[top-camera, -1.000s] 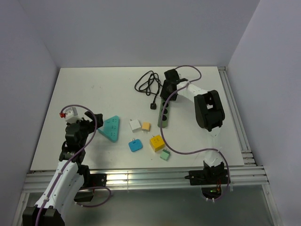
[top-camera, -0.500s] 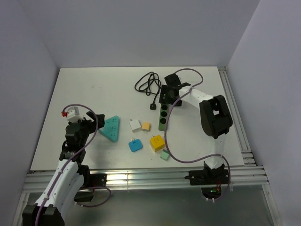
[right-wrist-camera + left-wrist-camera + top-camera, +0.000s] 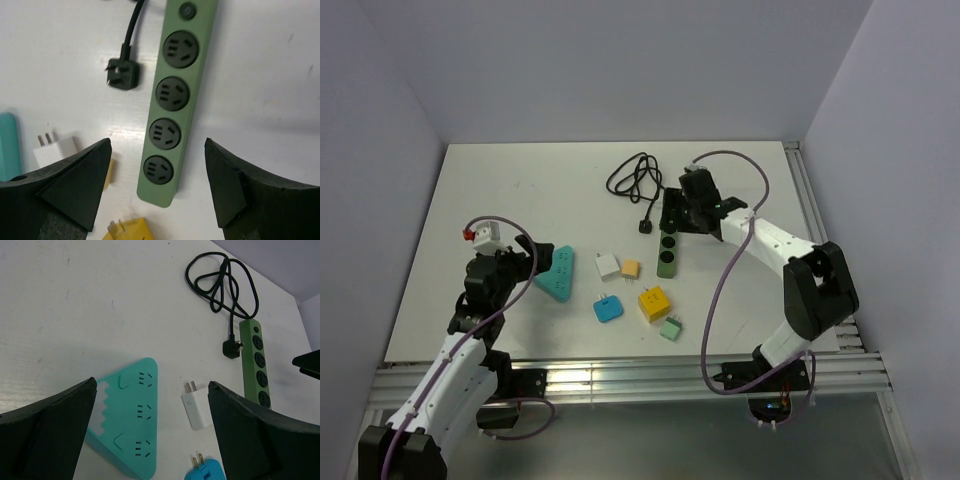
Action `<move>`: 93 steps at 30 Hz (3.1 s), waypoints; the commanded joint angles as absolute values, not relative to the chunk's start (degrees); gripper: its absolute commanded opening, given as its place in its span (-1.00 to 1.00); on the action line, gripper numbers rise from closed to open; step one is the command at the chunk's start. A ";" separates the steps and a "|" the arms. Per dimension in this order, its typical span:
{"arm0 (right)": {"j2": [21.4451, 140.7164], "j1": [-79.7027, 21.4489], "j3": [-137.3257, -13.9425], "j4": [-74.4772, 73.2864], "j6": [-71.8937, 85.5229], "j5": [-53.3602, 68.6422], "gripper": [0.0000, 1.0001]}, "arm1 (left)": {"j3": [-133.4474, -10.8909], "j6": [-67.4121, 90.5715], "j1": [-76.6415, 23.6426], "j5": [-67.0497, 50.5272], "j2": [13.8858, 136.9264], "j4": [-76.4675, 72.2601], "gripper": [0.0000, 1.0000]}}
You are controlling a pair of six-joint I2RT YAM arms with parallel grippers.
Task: Insert the plug
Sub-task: Move the socket to the center of the board, then pick up the plug from the center of the board.
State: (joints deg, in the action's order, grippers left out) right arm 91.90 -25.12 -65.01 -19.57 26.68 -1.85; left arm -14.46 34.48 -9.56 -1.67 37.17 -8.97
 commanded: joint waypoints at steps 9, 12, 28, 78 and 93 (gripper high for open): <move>93.06 -37.00 -67.74 -20.99 34.17 -2.10 0.58 | -17.23 32.78 -10.37 -1.67 37.28 -10.02 0.99; 96.66 -39.98 -71.53 -23.72 38.56 -5.79 0.58 | -16.44 32.87 -10.37 -1.06 34.64 -9.23 0.99; 101.78 -49.39 -73.47 -28.12 54.40 -18.97 0.61 | -16.00 34.01 -10.37 -1.32 31.99 -7.38 0.99; 107.23 -50.63 -75.33 -27.08 55.11 -24.96 -0.36 | -14.24 34.54 -10.37 -8.34 31.99 -11.95 0.99; 90.10 -49.83 -65.93 -16.44 50.72 -16.79 -0.35 | -8.52 37.97 -12.74 -35.51 36.46 -38.76 0.99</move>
